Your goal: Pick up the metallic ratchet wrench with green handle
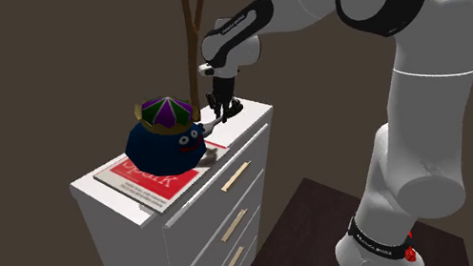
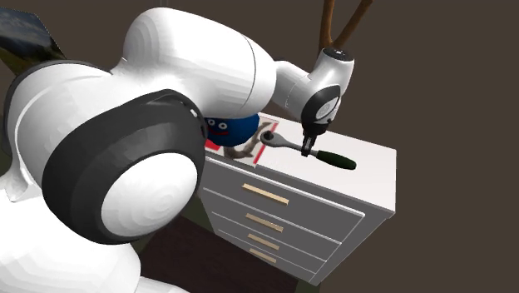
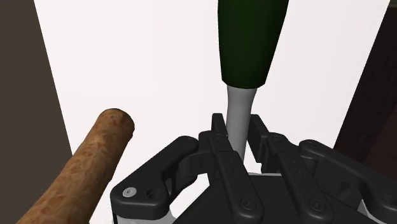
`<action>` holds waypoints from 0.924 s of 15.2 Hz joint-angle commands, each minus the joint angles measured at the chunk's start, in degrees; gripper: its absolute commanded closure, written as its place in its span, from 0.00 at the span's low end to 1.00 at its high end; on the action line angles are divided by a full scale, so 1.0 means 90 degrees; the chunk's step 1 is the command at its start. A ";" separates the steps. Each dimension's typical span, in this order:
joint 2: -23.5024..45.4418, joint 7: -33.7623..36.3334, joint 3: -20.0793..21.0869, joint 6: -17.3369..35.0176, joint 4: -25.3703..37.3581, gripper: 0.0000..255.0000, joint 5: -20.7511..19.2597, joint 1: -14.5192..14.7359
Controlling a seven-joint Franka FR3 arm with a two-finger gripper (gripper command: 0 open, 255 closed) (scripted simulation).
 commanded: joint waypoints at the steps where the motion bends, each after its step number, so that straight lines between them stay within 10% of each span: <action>1: -0.0073 0.0045 -0.0012 -0.0134 0.0076 1.00 -0.0057 0.0011; 14: -0.0481 0.0296 -0.0059 -0.1076 0.0683 1.00 -0.0364 0.0061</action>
